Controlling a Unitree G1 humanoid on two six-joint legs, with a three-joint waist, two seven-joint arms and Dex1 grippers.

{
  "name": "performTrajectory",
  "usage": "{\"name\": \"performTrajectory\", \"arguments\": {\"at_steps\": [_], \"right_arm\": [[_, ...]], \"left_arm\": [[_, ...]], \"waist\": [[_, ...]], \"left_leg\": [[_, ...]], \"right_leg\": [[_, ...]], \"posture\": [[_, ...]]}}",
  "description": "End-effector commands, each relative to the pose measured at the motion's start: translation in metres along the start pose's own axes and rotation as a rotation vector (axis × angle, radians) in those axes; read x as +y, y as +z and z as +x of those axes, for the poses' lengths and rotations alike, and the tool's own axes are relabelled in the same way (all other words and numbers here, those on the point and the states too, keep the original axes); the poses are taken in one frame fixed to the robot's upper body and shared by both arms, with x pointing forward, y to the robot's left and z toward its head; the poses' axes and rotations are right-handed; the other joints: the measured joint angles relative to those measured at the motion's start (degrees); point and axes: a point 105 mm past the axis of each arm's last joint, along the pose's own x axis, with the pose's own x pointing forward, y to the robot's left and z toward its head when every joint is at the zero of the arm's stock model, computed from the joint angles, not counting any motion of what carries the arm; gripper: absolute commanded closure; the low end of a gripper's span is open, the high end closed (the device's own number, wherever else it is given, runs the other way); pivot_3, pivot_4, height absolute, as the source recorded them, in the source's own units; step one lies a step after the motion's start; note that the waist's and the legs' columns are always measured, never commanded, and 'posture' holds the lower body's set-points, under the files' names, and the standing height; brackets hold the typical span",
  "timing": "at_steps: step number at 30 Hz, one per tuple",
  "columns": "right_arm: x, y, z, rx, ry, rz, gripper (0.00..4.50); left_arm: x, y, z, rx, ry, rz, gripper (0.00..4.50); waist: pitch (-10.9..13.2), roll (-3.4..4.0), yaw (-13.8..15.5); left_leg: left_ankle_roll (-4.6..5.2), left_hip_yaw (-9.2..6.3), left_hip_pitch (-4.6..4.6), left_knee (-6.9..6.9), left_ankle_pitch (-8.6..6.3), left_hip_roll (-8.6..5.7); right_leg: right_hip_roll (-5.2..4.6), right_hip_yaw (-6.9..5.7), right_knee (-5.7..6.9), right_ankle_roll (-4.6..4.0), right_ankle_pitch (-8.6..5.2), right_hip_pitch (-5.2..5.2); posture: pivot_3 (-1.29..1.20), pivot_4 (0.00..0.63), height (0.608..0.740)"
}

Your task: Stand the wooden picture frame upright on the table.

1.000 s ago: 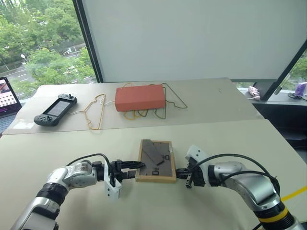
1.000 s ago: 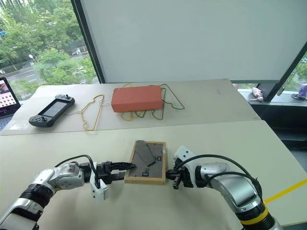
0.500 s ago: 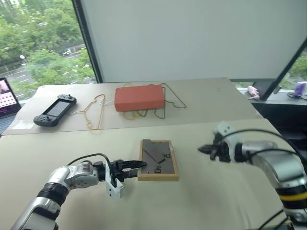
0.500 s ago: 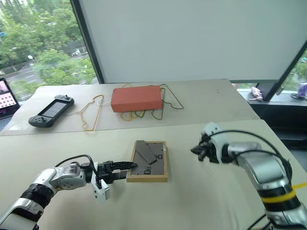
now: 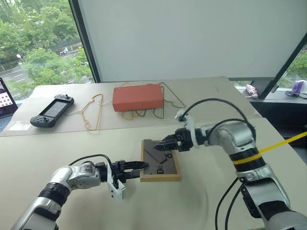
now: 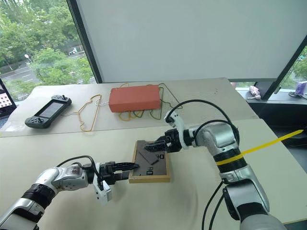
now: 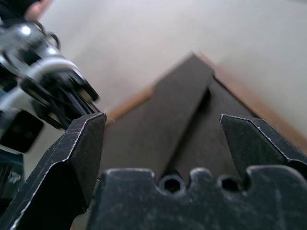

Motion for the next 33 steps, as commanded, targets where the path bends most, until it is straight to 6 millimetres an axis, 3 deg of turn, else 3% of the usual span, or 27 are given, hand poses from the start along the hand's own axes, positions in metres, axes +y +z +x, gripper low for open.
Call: {"name": "performTrajectory", "arguments": {"at_steps": [1, 4, 7, 11, 15, 20, 25, 28, 30, 33], "right_arm": [[0.003, 0.002, 0.009, 0.010, 0.050, -0.038, 0.02], [0.006, 0.000, 0.020, 0.016, 0.078, -0.032, 0.02], [0.027, 0.004, 0.024, 0.002, 0.178, -0.037, 0.02], [0.058, 0.017, 0.016, -0.049, 0.295, -0.064, 0.02], [0.063, 0.025, 0.003, -0.106, 0.287, -0.083, 0.02], [0.059, 0.025, -0.012, -0.155, 0.240, -0.088, 0.02], [0.050, 0.008, -0.025, -0.143, 0.169, -0.074, 0.02], [0.020, -0.018, -0.057, -0.119, -0.001, -0.037, 0.02], [0.010, -0.027, -0.073, -0.112, -0.072, -0.038, 0.02], [-0.005, -0.041, -0.098, -0.099, -0.243, -0.252, 0.02]], "left_arm": [[-0.018, 0.005, -0.001, -0.006, -0.079, -0.018, 3.32], [-0.018, 0.005, -0.001, -0.004, -0.076, -0.021, 3.32], [-0.018, 0.005, -0.002, -0.003, -0.075, -0.020, 3.32], [-0.018, 0.004, -0.002, 0.008, -0.079, -0.021, 3.32], [-0.020, 0.006, 0.000, 0.001, -0.077, -0.028, 3.32], [-0.021, 0.008, 0.000, -0.001, -0.076, -0.032, 3.32], [-0.020, 0.009, 0.001, 0.000, -0.070, -0.034, 3.32], [-0.019, 0.009, 0.001, 0.004, -0.066, -0.033, 3.32], [-0.019, 0.008, 0.001, 0.008, -0.063, -0.032, 3.32], [-0.018, 0.008, 0.000, 0.013, -0.059, -0.032, 3.32]], "waist": [[-0.02, 0.03, -0.24], [-0.03, 0.04, -0.40], [-0.03, 0.04, -0.40], [-0.03, 0.05, -0.34], [-0.02, 0.06, -0.21], [-0.01, 0.07, -0.36], [-0.01, 0.07, -0.29], [-0.01, 0.07, -0.22], [-0.01, 0.07, -0.04], [-0.02, 0.09, -0.13]], "left_leg": [[0.01, 0.00, 0.01, 0.00, 0.00, 0.00], [0.05, 0.00, 0.09, 0.00, -0.03, 0.01], [0.14, -0.01, 0.13, 0.00, -0.08, 0.01], [0.11, -0.06, 0.08, 0.00, -0.06, 0.00], [0.01, -0.06, 0.00, 0.00, -0.01, 0.00], [0.02, -0.06, -0.07, 0.00, -0.01, 0.00], [0.02, -0.05, -0.09, 0.00, -0.01, 0.00], [0.08, -0.04, -0.06, 0.00, -0.04, 0.01], [0.28, -0.03, -0.06, 0.00, -0.15, 0.00], [0.29, 0.02, 0.01, 0.01, -0.16, 0.00]], "right_leg": [[0.00, 0.00, 0.00, 0.00, 0.00, 0.00], [0.00, 0.00, 0.00, 0.00, 0.00, 0.01], [0.00, 0.00, 0.02, 0.00, 0.00, 0.01], [0.00, 0.00, 0.07, 0.00, 0.00, -0.02], [0.00, -0.01, 0.08, 0.00, 0.01, -0.04], [0.00, -0.02, 0.08, 0.00, 0.00, -0.11], [0.00, -0.02, 0.05, 0.00, 0.00, -0.10], [0.00, -0.02, 0.01, 0.01, 0.00, -0.06], [0.00, -0.02, -0.01, 0.01, 0.00, -0.03], [-0.02, -0.01, -0.07, 0.03, -0.01, -0.03]], "posture": [[0.00, 0.150, 0.740], [0.00, 0.150, 0.740], [0.00, 0.150, 0.740], [0.00, 0.150, 0.740], [0.00, 0.150, 0.740], [0.00, 0.150, 0.740], [0.00, 0.150, 0.740], [0.00, 0.150, 0.740], [0.00, 0.150, 0.740], [0.00, 0.150, 0.740]]}}
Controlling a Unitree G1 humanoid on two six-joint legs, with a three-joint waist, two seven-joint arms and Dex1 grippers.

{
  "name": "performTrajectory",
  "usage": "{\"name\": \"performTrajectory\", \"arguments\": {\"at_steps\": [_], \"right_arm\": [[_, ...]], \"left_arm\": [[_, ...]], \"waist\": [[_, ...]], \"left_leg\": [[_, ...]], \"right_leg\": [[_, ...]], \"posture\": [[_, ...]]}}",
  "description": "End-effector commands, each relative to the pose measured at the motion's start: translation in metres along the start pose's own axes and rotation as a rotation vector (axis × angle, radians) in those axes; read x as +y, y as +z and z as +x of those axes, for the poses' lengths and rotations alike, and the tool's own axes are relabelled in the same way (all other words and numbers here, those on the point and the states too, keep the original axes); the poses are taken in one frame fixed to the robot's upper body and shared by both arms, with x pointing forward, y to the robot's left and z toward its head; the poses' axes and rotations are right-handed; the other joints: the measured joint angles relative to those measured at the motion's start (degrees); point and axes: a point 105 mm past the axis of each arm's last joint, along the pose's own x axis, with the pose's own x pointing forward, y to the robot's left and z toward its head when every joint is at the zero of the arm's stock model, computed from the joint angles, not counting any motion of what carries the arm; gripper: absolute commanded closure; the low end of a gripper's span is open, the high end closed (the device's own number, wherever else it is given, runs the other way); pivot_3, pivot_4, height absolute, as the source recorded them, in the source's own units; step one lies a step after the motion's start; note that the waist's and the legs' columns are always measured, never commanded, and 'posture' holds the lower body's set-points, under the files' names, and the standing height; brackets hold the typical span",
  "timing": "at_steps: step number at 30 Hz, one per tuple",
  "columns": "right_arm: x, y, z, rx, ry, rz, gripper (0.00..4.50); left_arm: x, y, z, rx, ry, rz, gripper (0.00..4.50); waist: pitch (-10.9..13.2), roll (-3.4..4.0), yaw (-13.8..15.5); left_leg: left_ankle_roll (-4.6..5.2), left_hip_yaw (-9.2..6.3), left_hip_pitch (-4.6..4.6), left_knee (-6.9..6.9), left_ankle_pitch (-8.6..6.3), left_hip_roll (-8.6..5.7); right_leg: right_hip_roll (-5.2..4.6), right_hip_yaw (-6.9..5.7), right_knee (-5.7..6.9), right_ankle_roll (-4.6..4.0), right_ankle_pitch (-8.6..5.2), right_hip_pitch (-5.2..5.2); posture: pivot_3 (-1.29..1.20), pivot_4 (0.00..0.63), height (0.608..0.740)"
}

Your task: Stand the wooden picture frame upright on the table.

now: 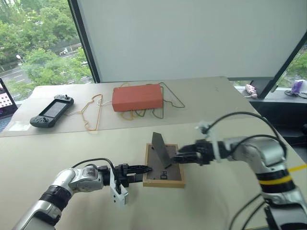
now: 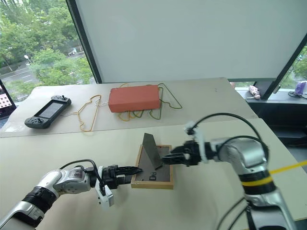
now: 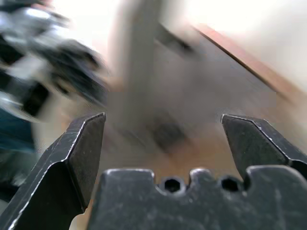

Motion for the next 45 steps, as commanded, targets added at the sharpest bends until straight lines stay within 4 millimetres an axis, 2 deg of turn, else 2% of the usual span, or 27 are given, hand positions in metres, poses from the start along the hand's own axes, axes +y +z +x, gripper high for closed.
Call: {"name": "performTrajectory", "arguments": {"at_steps": [1, 4, 6, 8, 11, 13, 15, 18, 20, 24, 27, 33, 35, 39, 42, 43, 44, 45], "right_arm": [[-0.009, 0.006, -0.031, -0.079, -0.166, -0.352, 0.02], [-0.009, -0.020, -0.039, 0.036, -0.269, -0.757, 0.02], [0.006, -0.041, -0.033, 0.128, -0.223, -1.051, 0.02], [0.024, -0.054, -0.021, 0.120, -0.176, -1.223, 0.02], [0.043, -0.056, -0.004, 0.039, -0.201, -1.464, 0.02], [0.051, -0.058, 0.007, -0.007, -0.212, -1.563, 0.02], [0.054, -0.046, 0.018, -0.065, -0.255, -1.641, 0.02], [0.061, -0.030, 0.031, -0.144, -0.280, -1.712, 0.02], [0.066, -0.027, 0.038, -0.165, -0.261, -1.729, 0.02], [0.063, -0.028, 0.040, -0.157, -0.267, -1.729, 0.02], [0.067, -0.028, 0.039, -0.181, -0.257, -1.723, 0.70], [0.073, -0.029, 0.040, -0.208, -0.243, -1.711, 2.80], [0.075, -0.026, 0.039, -0.230, -0.255, -1.704, 3.24], [0.075, -0.014, 0.037, -0.262, -0.284, -1.690, 3.26], [0.075, 0.003, 0.030, -0.297, -0.305, -1.643, 3.26], [0.075, 0.006, 0.028, -0.298, -0.303, -1.647, 3.26], [0.074, 0.011, 0.025, -0.300, -0.310, -1.651, 3.26], [0.074, 0.014, 0.023, -0.301, -0.315, -1.652, 3.26]], "left_arm": [[-0.014, -0.003, -0.006, 0.038, -0.056, -0.036, 3.32], [-0.013, -0.004, -0.007, 0.039, -0.057, -0.038, 3.32], [-0.012, -0.005, -0.008, 0.040, -0.058, -0.037, 3.32], [-0.011, -0.005, -0.008, 0.040, -0.058, -0.037, 3.32], [-0.009, -0.006, -0.008, 0.037, -0.054, -0.037, 3.32], [-0.007, -0.006, -0.007, 0.035, -0.047, -0.042, 3.32], [-0.005, -0.005, -0.006, 0.029, -0.043, -0.044, 3.32], [-0.003, -0.006, -0.006, 0.030, -0.038, -0.046, 3.32], [-0.001, -0.006, -0.005, 0.032, -0.034, -0.045, 3.32], [0.003, -0.007, -0.005, 0.036, -0.018, -0.048, 3.32], [0.005, -0.010, -0.007, 0.056, -0.002, -0.058, 3.32], [0.008, -0.013, -0.006, 0.080, 0.016, -0.076, 3.32], [0.010, -0.015, -0.006, 0.093, 0.027, -0.081, 3.32], [0.017, -0.020, -0.006, 0.122, 0.057, -0.091, 3.32], [0.038, -0.025, -0.007, 0.152, 0.149, -0.142, 3.32], [0.044, -0.026, -0.008, 0.155, 0.172, -0.151, 2.39], [0.052, -0.026, -0.010, 0.163, 0.206, -0.160, 2.29], [0.058, -0.025, -0.012, 0.169, 0.226, -0.170, 1.73]], "waist": [[0.00, 0.00, 0.01], [0.00, 0.00, -0.03], [-0.01, 0.01, -0.09], [0.00, 0.01, -0.30], [-0.01, -0.01, -0.32], [-0.01, -0.04, -0.26], [-0.02, -0.07, -0.28], [-0.01, -0.08, -0.23], [-0.01, -0.09, -0.08], [-0.01, -0.09, -0.04], [-0.01, -0.08, 0.00], [-0.02, -0.08, -0.07], [-0.02, -0.08, 0.08], [-0.02, -0.08, 0.09], [-0.01, -0.08, 0.08], [-0.01, -0.08, 0.07], [-0.01, -0.08, 0.04], [-0.01, -0.08, 0.02]], "left_leg": [[0.02, 0.00, 0.03, 0.00, -0.01, 0.01], [0.03, 0.05, 0.07, 0.00, -0.01, 0.02], [0.02, 0.12, 0.10, 0.00, -0.01, 0.02], [0.01, 0.17, 0.08, 0.00, -0.01, 0.02], [-0.01, 0.28, 0.11, 0.00, 0.01, 0.04], [-0.12, 0.30, 0.11, 0.00, 0.07, 0.04], [-0.26, 0.31, 0.12, 0.00, 0.14, 0.03], [-0.29, 0.33, 0.15, 0.00, 0.16, 0.03], [-0.30, 0.33, 0.29, 0.00, 0.16, 0.03], [-0.26, 0.32, 0.31, 0.00, 0.14, 0.03], [-0.21, 0.33, 0.28, 0.00, 0.11, 0.03], [-0.15, 0.33, 0.33, 0.00, 0.08, 0.02], [-0.13, 0.33, 0.33, -0.01, 0.07, 0.03], [-0.12, 0.33, 0.54, 0.00, 0.07, 0.03], [-0.13, 0.33, 0.57, 0.00, 0.07, 0.02], [-0.13, 0.33, 0.56, 0.00, 0.07, 0.03], [-0.13, 0.33, 0.55, 0.00, 0.07, 0.03], [-0.11, 0.33, 0.53, 0.00, 0.06, 0.04]], "right_leg": [[0.00, 0.00, 0.02, 0.03, -0.02, 0.00], [0.00, 0.03, 0.05, 0.05, -0.03, 0.06], [0.00, 0.06, 0.05, 0.11, -0.07, 0.09], [-0.04, 0.06, 0.06, 0.31, -0.19, 0.14], [-0.04, 0.12, 0.08, 0.35, -0.22, 0.22], [-0.04, 0.12, 0.05, 0.38, -0.23, 0.25], [-0.04, 0.16, 0.06, 0.31, -0.19, 0.25], [-0.04, 0.16, 0.06, 0.03, -0.02, 0.24], [-0.04, 0.16, 0.05, 0.02, -0.01, 0.23], [-0.04, 0.15, -0.01, 0.01, -0.01, 0.24], [-0.04, 0.15, -0.02, 0.01, -0.01, 0.23], [-0.04, 0.16, 0.04, 0.00, -0.01, 0.25], [-0.04, 0.16, 0.05, 0.00, -0.01, 0.46], [-0.04, 0.16, 0.02, 0.01, -0.02, 0.52], [-0.04, 0.16, 0.03, 0.00, -0.01, 0.52], [-0.04, 0.16, 0.03, 0.00, -0.01, 0.52], [-0.04, 0.16, 0.04, 0.00, -0.01, 0.51], [-0.04, 0.16, 0.04, 0.00, -0.01, 0.48]], "posture": [[0.00, 0.150, 0.740], [0.00, 0.150, 0.740], [0.00, 0.150, 0.740], [0.00, 0.150, 0.740], [0.00, 0.150, 0.740], [0.00, 0.150, 0.740], [0.00, 0.150, 0.740], [0.00, 0.150, 0.740], [0.00, 0.150, 0.740], [0.00, 0.150, 0.740], [0.00, 0.150, 0.740], [0.00, 0.150, 0.740], [0.00, 0.150, 0.740], [0.00, 0.150, 0.740], [0.00, 0.150, 0.740], [0.00, 0.150, 0.740], [0.00, 0.150, 0.740], [0.00, 0.150, 0.740]]}}
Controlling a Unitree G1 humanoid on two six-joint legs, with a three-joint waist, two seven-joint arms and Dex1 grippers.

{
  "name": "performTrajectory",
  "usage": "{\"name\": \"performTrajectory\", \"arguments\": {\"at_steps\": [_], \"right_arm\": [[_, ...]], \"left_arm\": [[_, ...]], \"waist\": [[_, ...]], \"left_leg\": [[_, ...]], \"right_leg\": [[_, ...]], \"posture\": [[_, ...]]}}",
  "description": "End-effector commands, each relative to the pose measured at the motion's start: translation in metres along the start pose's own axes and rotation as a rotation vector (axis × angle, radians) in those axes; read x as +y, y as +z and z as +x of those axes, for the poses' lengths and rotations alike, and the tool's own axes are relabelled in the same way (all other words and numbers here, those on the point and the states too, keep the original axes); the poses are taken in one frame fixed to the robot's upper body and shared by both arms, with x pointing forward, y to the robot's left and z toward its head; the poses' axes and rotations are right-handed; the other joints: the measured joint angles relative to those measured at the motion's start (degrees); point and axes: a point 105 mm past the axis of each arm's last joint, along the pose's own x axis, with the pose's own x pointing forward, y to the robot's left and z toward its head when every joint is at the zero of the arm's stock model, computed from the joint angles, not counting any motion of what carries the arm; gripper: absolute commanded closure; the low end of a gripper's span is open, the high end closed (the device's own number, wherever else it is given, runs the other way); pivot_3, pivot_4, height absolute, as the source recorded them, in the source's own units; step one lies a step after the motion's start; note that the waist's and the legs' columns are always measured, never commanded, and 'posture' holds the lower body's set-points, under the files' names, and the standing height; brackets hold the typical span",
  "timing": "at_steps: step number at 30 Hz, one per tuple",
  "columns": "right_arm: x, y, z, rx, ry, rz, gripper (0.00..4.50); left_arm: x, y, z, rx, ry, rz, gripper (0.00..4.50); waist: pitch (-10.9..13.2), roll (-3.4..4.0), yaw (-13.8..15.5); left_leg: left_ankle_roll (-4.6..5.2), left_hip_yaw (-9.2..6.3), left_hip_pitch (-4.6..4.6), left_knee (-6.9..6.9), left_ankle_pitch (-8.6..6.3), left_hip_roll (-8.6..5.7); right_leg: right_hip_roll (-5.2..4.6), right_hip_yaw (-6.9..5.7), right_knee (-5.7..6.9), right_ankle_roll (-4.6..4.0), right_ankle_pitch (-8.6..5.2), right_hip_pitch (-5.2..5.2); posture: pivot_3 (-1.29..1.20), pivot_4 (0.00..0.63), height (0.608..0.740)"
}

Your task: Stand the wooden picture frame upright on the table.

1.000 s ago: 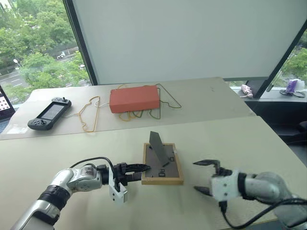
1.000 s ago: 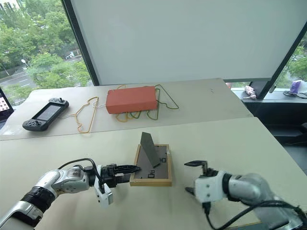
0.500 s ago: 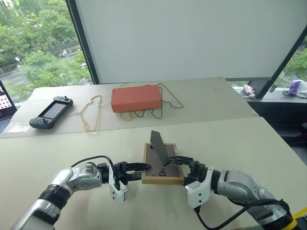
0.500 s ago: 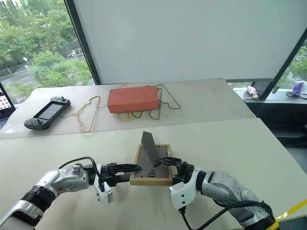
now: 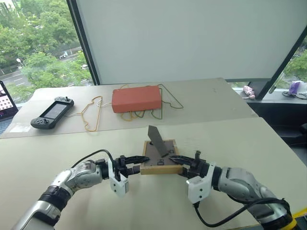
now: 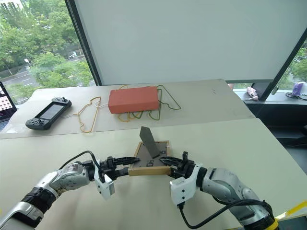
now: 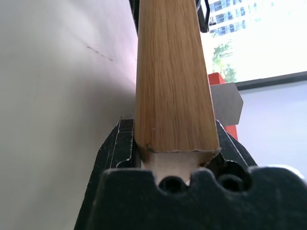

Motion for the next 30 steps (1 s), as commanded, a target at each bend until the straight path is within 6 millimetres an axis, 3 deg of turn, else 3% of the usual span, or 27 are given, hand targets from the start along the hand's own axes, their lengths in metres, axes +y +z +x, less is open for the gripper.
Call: {"name": "performTrajectory", "arguments": {"at_steps": [1, 3, 5, 9, 14, 18, 21, 29, 30], "right_arm": [[-0.031, 0.007, -0.006, -0.039, -0.073, -0.002, 3.26], [-0.044, 0.003, -0.009, -0.038, -0.082, 0.037, 3.26], [-0.065, -0.003, -0.013, -0.036, -0.111, 0.126, 3.26], [-0.103, -0.016, -0.025, -0.062, 0.014, 0.500, 3.26], [-0.128, -0.027, -0.028, -0.095, 0.153, 0.910, 3.26], [-0.121, -0.035, -0.023, -0.118, 0.325, 1.242, 3.26], [-0.106, -0.051, -0.014, -0.051, 0.363, 1.315, 3.26], [-0.078, -0.068, 0.004, 0.023, 0.444, 1.406, 3.26], [-0.077, -0.068, 0.005, 0.028, 0.445, 1.405, 2.77]], "left_arm": [[0.035, 0.004, -0.007, 0.016, 0.137, -0.034, 1.47], [0.049, 0.011, -0.015, 0.009, 0.212, -0.080, 0.86], [0.061, 0.020, -0.028, -0.003, 0.294, -0.158, 0.86], [0.043, 0.043, -0.041, 0.001, 0.282, -0.343, 0.86], [0.035, 0.053, -0.037, 0.022, 0.285, -0.445, 0.86], [0.034, 0.055, -0.036, 0.038, 0.299, -0.456, 0.86], [0.033, 0.057, -0.035, 0.039, 0.293, -0.447, 0.86], [0.035, 0.061, -0.036, 0.042, 0.298, -0.450, 0.86], [0.035, 0.060, -0.037, 0.044, 0.301, -0.452, 0.79]], "waist": [[0.00, 0.00, -0.06], [0.00, 0.01, -0.31], [0.03, 0.05, -0.73], [0.18, 0.24, -1.29], [0.36, 0.37, -0.15], [0.36, 0.37, 0.04], [0.36, 0.37, -0.08], [0.36, 0.42, -0.42], [0.36, 0.41, -0.42]], "left_leg": [[0.03, 0.00, -0.02, 0.00, -0.01, -0.01], [0.05, 0.00, -0.20, 0.00, -0.03, -0.01], [0.06, 0.00, -0.27, 0.00, -0.03, -0.01], [0.17, -0.01, -0.38, 0.00, -0.09, 0.02], [0.35, -0.04, -0.39, 0.00, -0.19, 0.04], [0.35, -0.03, -0.42, 0.02, -0.19, 0.02], [0.43, -0.02, -0.43, 0.02, -0.23, 0.02], [0.42, 0.00, -0.53, 0.02, -0.23, 0.01], [0.43, 0.00, -0.51, 0.02, -0.24, 0.01]], "right_leg": [[0.00, 0.00, -0.01, 0.00, -0.01, -0.04], [0.00, 0.01, -0.02, 0.00, 0.00, -0.25], [0.00, 0.00, -0.02, -0.01, 0.00, -0.36], [0.00, 0.00, -0.05, -0.02, 0.00, -0.43], [0.00, -0.09, -0.01, -0.10, -0.04, -0.43], [-0.01, -0.09, -0.04, -0.10, -0.03, -0.41], [-0.01, -0.09, -0.05, -0.10, -0.04, -0.45], [0.00, -0.10, -0.06, -0.08, -0.03, -0.55], [-0.01, -0.10, -0.06, -0.08, -0.03, -0.53]], "posture": [[0.00, 0.150, 0.740], [0.00, 0.150, 0.740], [0.00, 0.150, 0.740], [0.00, 0.150, 0.740], [0.00, 0.150, 0.740], [0.00, 0.150, 0.740], [0.00, 0.150, 0.740], [0.00, 0.150, 0.740], [0.00, 0.150, 0.740]]}}
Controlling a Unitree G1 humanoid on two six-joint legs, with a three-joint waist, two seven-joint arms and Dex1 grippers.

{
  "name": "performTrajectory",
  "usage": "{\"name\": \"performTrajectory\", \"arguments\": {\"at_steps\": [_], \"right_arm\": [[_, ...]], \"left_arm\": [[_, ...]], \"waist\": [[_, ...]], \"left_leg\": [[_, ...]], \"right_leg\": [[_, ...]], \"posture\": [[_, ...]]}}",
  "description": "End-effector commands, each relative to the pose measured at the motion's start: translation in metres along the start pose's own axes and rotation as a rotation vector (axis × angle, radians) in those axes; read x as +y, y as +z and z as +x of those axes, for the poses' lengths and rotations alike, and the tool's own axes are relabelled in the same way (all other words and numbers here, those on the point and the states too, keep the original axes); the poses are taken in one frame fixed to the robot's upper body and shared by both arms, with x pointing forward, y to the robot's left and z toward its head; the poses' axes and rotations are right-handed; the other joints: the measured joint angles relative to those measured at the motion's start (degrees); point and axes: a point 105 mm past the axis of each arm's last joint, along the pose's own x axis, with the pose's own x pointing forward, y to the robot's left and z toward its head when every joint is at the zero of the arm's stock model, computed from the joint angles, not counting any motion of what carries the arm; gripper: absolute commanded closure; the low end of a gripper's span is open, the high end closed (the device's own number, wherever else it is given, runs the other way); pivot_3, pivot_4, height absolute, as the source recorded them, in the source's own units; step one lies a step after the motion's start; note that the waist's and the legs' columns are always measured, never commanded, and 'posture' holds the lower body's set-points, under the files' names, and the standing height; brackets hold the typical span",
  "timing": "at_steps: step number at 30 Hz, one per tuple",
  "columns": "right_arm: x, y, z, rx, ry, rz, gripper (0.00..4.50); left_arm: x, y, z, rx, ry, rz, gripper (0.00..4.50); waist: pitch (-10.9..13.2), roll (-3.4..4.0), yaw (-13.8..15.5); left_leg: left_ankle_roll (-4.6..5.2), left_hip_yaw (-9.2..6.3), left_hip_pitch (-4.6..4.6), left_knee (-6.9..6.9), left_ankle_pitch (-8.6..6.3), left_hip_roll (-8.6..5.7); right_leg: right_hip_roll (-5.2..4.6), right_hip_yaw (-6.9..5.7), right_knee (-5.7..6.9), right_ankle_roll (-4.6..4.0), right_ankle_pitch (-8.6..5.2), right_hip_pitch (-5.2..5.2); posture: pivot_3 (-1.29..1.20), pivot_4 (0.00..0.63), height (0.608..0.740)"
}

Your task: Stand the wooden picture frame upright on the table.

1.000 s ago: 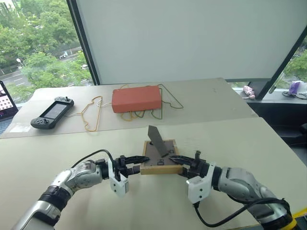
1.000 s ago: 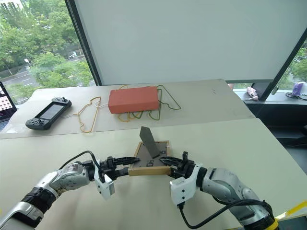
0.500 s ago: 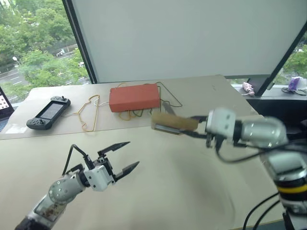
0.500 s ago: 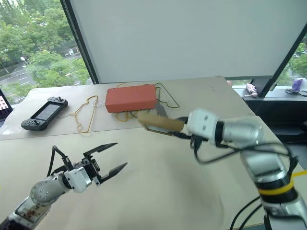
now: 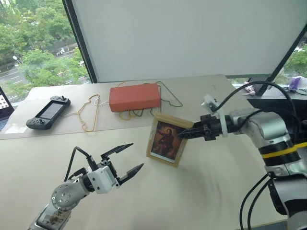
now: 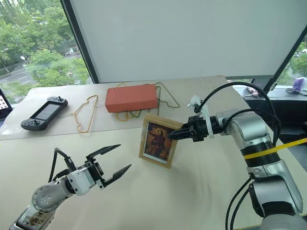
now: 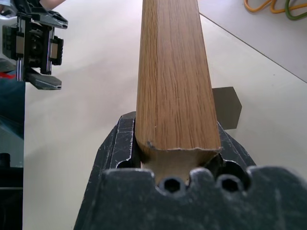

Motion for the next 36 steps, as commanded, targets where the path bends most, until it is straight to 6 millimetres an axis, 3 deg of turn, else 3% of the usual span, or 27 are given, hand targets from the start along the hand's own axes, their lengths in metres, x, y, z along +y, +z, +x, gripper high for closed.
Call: {"name": "performTrajectory", "arguments": {"at_steps": [1, 5, 6, 8, 11, 15, 17, 20, 22, 25, 27, 30, 36], "right_arm": [[-0.003, -0.011, 0.008, 0.043, 0.010, 0.017, 2.26], [-0.003, -0.007, 0.003, 0.027, 0.005, 0.037, 1.08], [-0.003, -0.004, 0.000, 0.013, 0.000, 0.045, 0.60], [-0.002, 0.004, -0.012, -0.032, -0.026, 0.065, 0.13], [0.001, 0.000, -0.038, -0.091, -0.083, 0.112, 0.13], [0.018, -0.042, -0.063, -0.066, -0.199, 0.165, 0.13], [0.032, -0.069, -0.063, -0.032, -0.257, 0.188, 0.13], [0.043, -0.093, -0.054, -0.025, -0.380, 0.180, 0.13], [0.037, -0.104, -0.046, -0.079, -0.596, 0.138, 0.13], [0.014, -0.106, -0.071, -0.254, -1.104, 0.099, 0.13], [0.017, -0.107, -0.079, -0.306, -1.284, 0.050, 0.13], [0.024, -0.107, -0.072, -0.412, -1.409, 0.027, 0.13], [0.019, -0.120, -0.050, -0.435, -1.397, 0.010, 0.13]], "left_arm": [[0.006, 0.011, 0.001, -0.030, 0.017, 0.026, 0.78], [0.009, 0.010, 0.006, -0.032, 0.023, 0.024, 0.78], [0.009, 0.010, 0.007, -0.031, 0.023, 0.024, 0.78], [0.010, 0.008, 0.009, -0.028, 0.022, 0.019, 0.78], [0.012, -0.003, 0.007, 0.019, 0.037, -0.032, 0.78], [0.017, -0.024, 0.003, 0.141, 0.109, -0.233, 0.78], [0.016, -0.029, 0.000, 0.190, 0.147, -0.326, 0.78], [0.016, -0.039, -0.006, 0.269, 0.205, -0.404, 0.78], [0.022, -0.048, -0.010, 0.335, 0.331, -0.483, 0.78], [0.030, -0.065, -0.015, 0.424, 0.551, -0.576, 0.78], [0.032, -0.077, -0.020, 0.472, 0.676, -0.637, 0.78], [0.034, -0.088, -0.018, 0.511, 0.775, -0.639, 0.78], [0.042, -0.104, -0.023, 0.559, 0.883, -0.627, 0.78]], "waist": [[0.00, 0.00, 0.01], [0.09, 0.13, 0.11], [0.09, 0.14, 0.12], [0.09, 0.14, 0.12], [0.09, 0.15, 0.55], [0.07, 0.10, 1.22], [0.07, 0.10, 1.21], [0.07, 0.10, 0.72], [0.08, 0.09, 0.16], [0.01, -0.04, 0.35], [0.04, 0.01, 0.39], [-0.03, -0.13, 0.52], [-0.04, -0.14, 0.00]], "left_leg": [[0.01, 0.00, 0.02, 0.00, 0.00, 0.00], [-0.03, 0.00, 0.00, 0.01, 0.02, -0.01], [-0.05, 0.00, -0.02, 0.02, 0.03, -0.01], [-0.06, 0.00, -0.02, 0.02, 0.03, -0.01], [-0.05, -0.01, -0.10, 0.02, 0.03, -0.01], [-0.01, 0.00, -0.13, 0.03, 0.00, 0.00], [0.03, 0.02, -0.15, 0.03, -0.02, -0.01], [0.13, 0.11, -0.12, 0.03, -0.07, 0.01], [0.45, 0.20, -0.16, 0.03, -0.25, -0.01], [0.30, 0.19, 0.01, 0.05, -0.16, 0.02], [-0.18, 0.18, -0.03, 0.05, 0.11, 0.00], [-0.60, 0.17, 0.00, 0.05, 0.33, 0.00], [-0.62, 0.17, 0.07, 0.01, 0.34, 0.00]], "right_leg": [[0.00, 0.00, 0.00, 0.00, 0.00, 0.02], [0.00, 0.01, 0.03, 0.00, 0.00, -0.01], [0.00, 0.01, 0.03, 0.00, 0.01, -0.02], [0.00, 0.01, 0.02, 0.00, 0.01, -0.02], [0.00, 0.00, 0.03, 0.01, 0.01, -0.03], [0.00, -0.06, 0.01, 0.05, 0.00, 0.06], [0.00, -0.05, 0.00, 0.07, -0.02, 0.03], [0.00, -0.02, 0.03, 0.11, -0.04, 0.02], [0.00, 0.05, 0.00, 0.10, -0.05, 0.09], [0.00, 0.06, 0.12, 0.06, -0.02, 0.17], [0.00, 0.10, 0.13, 0.18, -0.07, 0.16], [0.00, 0.13, 0.08, 0.07, 0.10, 0.17], [0.00, 0.13, 0.05, -0.05, 0.16, 0.19]], "posture": [[0.00, 0.150, 0.740], [0.00, 0.150, 0.740], [0.00, 0.150, 0.740], [0.00, 0.150, 0.740], [0.00, 0.150, 0.740], [0.00, 0.150, 0.740], [0.00, 0.150, 0.740], [0.00, 0.150, 0.740], [0.00, 0.150, 0.740], [0.00, 0.150, 0.740], [0.00, 0.150, 0.740], [0.00, 0.150, 0.740], [0.00, 0.150, 0.740]]}}
